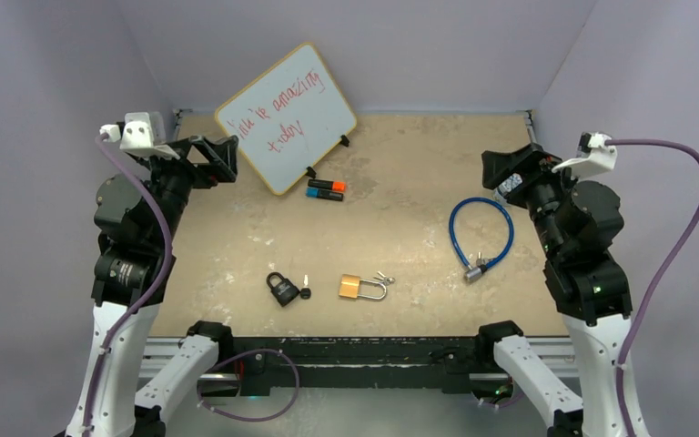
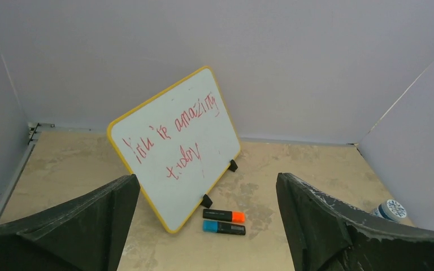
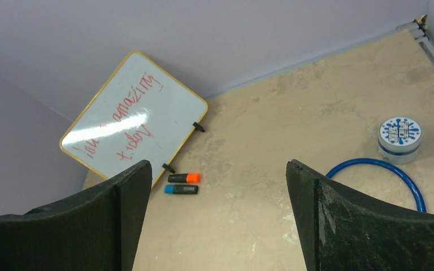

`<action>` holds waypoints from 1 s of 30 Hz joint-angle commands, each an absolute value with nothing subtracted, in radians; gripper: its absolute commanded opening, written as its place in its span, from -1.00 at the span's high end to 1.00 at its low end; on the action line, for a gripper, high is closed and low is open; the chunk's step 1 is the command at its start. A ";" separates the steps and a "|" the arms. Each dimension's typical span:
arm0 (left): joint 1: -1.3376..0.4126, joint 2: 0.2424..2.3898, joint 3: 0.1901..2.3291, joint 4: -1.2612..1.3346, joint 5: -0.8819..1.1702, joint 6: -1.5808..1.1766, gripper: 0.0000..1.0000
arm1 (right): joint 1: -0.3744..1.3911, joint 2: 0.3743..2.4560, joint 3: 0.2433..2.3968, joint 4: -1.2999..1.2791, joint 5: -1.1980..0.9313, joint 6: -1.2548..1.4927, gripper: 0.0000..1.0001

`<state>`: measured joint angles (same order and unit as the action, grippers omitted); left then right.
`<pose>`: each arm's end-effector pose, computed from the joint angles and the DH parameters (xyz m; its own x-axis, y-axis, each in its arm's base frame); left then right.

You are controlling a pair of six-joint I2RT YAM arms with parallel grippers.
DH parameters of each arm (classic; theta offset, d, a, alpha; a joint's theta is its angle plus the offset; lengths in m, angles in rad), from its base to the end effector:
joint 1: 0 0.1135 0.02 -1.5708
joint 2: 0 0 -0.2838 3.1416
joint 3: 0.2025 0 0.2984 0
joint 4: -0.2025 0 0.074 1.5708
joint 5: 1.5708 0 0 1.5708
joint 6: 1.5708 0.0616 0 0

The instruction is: Unlock with the key

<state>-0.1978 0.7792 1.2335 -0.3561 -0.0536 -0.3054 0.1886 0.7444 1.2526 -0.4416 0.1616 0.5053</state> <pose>0.1862 -0.0340 0.5084 0.0484 -0.3159 -0.9476 0.1662 0.9380 -0.3042 0.1707 0.0225 0.5094 0.0440 0.4948 -0.8679 -0.0556 0.8686 0.4924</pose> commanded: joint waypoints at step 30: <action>-0.242 0.800 1.106 -0.228 0.151 -0.463 -0.92 | 0.183 1.101 0.915 -0.769 0.261 0.694 -0.38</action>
